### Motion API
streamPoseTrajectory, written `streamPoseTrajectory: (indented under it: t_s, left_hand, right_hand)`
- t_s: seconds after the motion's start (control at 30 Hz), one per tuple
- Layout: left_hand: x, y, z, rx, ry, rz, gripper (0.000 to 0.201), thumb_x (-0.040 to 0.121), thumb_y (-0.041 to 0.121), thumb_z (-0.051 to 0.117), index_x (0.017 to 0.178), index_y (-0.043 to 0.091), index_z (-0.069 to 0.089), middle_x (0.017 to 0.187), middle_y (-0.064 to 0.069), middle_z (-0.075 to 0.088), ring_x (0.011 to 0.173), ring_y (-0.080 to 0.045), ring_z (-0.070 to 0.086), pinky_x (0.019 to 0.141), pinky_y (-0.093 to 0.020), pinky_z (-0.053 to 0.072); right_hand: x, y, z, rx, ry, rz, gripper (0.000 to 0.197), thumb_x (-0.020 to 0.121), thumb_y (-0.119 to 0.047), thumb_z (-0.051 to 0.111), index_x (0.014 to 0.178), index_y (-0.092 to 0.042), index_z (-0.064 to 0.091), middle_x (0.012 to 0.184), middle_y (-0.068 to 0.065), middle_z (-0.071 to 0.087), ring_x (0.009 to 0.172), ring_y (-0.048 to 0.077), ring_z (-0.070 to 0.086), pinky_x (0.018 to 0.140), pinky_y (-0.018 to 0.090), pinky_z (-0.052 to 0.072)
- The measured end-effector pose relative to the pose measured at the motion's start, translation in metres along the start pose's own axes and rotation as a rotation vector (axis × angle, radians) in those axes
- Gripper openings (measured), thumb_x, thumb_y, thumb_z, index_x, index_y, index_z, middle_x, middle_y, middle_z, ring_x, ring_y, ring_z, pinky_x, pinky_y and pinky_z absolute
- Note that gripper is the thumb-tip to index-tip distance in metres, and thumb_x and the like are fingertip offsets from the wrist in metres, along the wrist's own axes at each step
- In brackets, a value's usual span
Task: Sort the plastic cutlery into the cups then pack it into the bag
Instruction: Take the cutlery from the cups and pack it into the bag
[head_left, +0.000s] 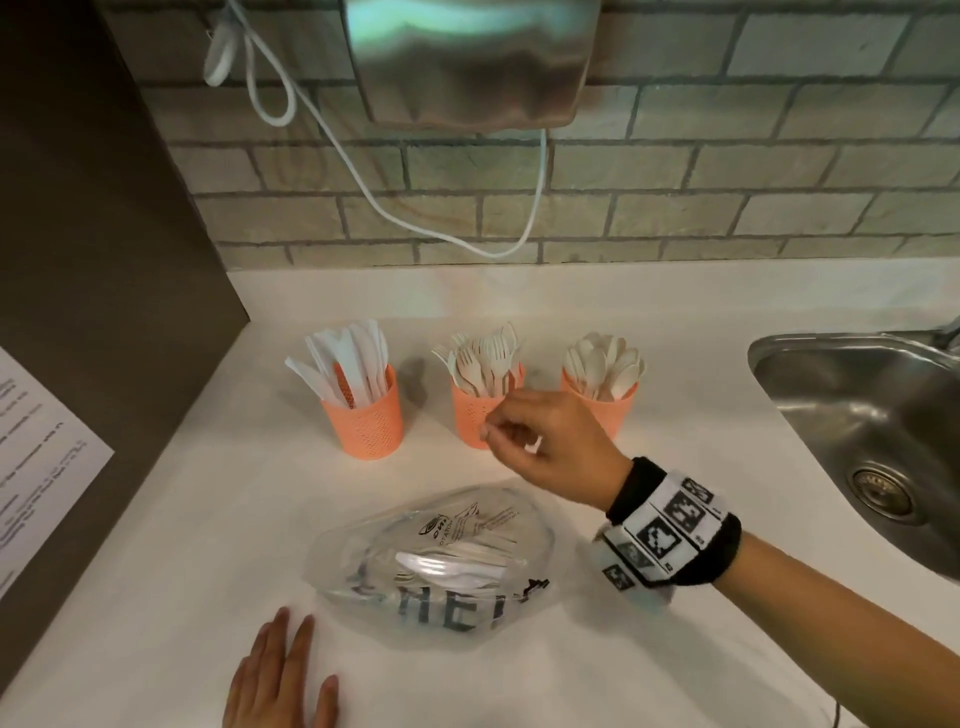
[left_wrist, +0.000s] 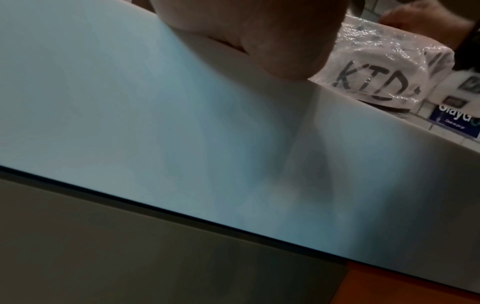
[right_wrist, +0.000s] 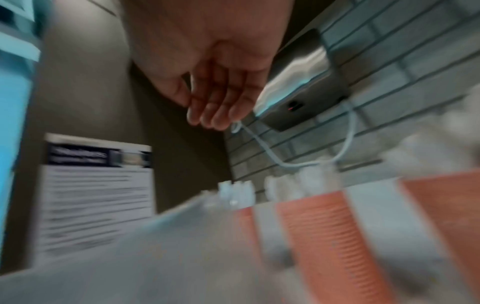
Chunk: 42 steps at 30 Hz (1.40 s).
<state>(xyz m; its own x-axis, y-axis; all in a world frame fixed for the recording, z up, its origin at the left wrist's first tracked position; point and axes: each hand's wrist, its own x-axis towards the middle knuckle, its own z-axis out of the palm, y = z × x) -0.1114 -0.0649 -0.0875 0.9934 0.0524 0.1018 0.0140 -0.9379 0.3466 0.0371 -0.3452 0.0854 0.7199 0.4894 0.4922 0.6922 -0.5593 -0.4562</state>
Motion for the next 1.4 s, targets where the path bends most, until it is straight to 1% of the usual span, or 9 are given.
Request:
streamPoseTrajectory:
  t_s: [0.13, 0.23, 0.37, 0.53, 0.67, 0.8, 0.87, 1.07, 1.4]
  left_hand:
    - [-0.003, -0.005, -0.001, -0.024, -0.047, 0.003, 0.066, 0.090, 0.061, 0.013, 0.119, 0.013, 0.047, 0.118, -0.024, 0.062, 0.112, -0.028, 0.042, 0.102, -0.030, 0.026]
    - [-0.006, -0.007, -0.008, -0.063, -0.079, 0.010, 0.067, 0.092, 0.058, 0.013, 0.119, 0.011, 0.052, 0.121, -0.023, 0.061, 0.114, -0.028, 0.043, 0.111, -0.018, 0.013]
    - [0.008, 0.001, -0.028, -0.382, 0.068, -0.138, 0.083, 0.084, 0.069, 0.017, 0.114, 0.008, 0.065, 0.116, -0.012, 0.065, 0.109, -0.030, 0.059, 0.091, -0.035, 0.041]
    - [0.044, 0.023, -0.058, -0.895, -0.006, -0.366, 0.076, 0.068, 0.081, 0.037, 0.114, 0.023, 0.055, 0.106, -0.002, 0.067, 0.100, -0.019, 0.061, 0.083, -0.030, 0.040]
    - [0.072, 0.042, -0.066, -0.947, -0.170, -0.373, 0.073, 0.056, 0.072, 0.052, 0.112, 0.025, 0.053, 0.101, -0.001, 0.066, 0.090, -0.019, 0.065, 0.073, -0.031, 0.050]
    - [0.089, 0.060, -0.066, -0.769, -0.209, -0.239, 0.008, 0.089, 0.028, 0.059, 0.092, 0.021, 0.062, 0.092, -0.002, 0.069, 0.084, -0.021, 0.064, 0.069, -0.034, 0.052]
    - [0.091, 0.059, -0.066, -0.661, -0.182, -0.151, 0.011, 0.092, 0.020, 0.054, 0.089, 0.017, 0.065, 0.085, 0.000, 0.069, 0.082, -0.020, 0.063, 0.069, -0.033, 0.050]
    - [0.079, 0.058, -0.076, -0.608, -0.134, -0.050, 0.010, 0.090, 0.028, 0.057, 0.086, 0.021, 0.063, 0.078, 0.007, 0.067, 0.075, -0.015, 0.061, 0.065, -0.024, 0.043]
    - [0.070, 0.059, -0.088, -0.620, -0.136, -0.095, 0.016, 0.085, 0.038, 0.050, 0.084, 0.028, 0.063, 0.075, 0.005, 0.067, 0.072, -0.021, 0.065, 0.072, -0.047, 0.055]
  right_hand:
    - [-0.022, -0.033, 0.046, -0.071, -0.681, 0.120, 0.027, 0.091, -0.019, 0.048, 0.074, -0.003, 0.063, 0.079, 0.014, 0.068, 0.066, 0.026, 0.057, 0.066, 0.034, 0.046]
    - [-0.029, -0.029, 0.074, -0.173, -0.908, 0.278, 0.028, 0.093, -0.012, 0.045, 0.066, -0.006, 0.046, 0.090, 0.024, 0.060, 0.078, 0.029, 0.055, 0.069, 0.034, 0.040]
    - [-0.027, -0.025, 0.092, -0.288, -0.865, 0.379, 0.049, 0.085, -0.019, 0.061, 0.126, 0.001, 0.042, 0.126, 0.021, 0.046, 0.116, 0.035, 0.045, 0.090, 0.042, 0.041]
    - [-0.038, -0.023, 0.107, -0.404, -0.870, 0.450, 0.082, 0.079, -0.014, 0.064, 0.145, -0.014, 0.015, 0.149, 0.016, 0.019, 0.135, 0.035, 0.020, 0.102, 0.057, 0.031]
    - [-0.041, -0.020, 0.109, -0.450, -0.839, 0.477, 0.089, 0.079, -0.018, 0.065, 0.147, -0.017, 0.008, 0.152, 0.014, 0.012, 0.139, 0.036, 0.015, 0.104, 0.056, 0.030]
    - [-0.039, -0.019, 0.105, -0.496, -0.764, 0.386, 0.064, 0.080, -0.019, 0.063, 0.137, -0.007, 0.035, 0.141, 0.018, 0.033, 0.129, 0.034, 0.031, 0.105, 0.050, 0.030]
    - [-0.039, -0.020, 0.105, -0.514, -0.744, 0.357, 0.054, 0.082, -0.019, 0.062, 0.131, -0.003, 0.044, 0.138, 0.019, 0.037, 0.128, 0.034, 0.033, 0.107, 0.048, 0.030]
    - [-0.041, -0.020, 0.114, -0.515, -0.758, 0.358, 0.039, 0.082, -0.004, 0.054, 0.121, 0.003, 0.049, 0.128, 0.024, 0.048, 0.118, 0.036, 0.042, 0.097, 0.044, 0.041]
    - [-0.045, -0.022, 0.122, -0.399, -0.706, 0.342, 0.036, 0.083, 0.001, 0.054, 0.118, 0.003, 0.048, 0.118, 0.021, 0.057, 0.110, 0.034, 0.053, 0.091, 0.040, 0.041]
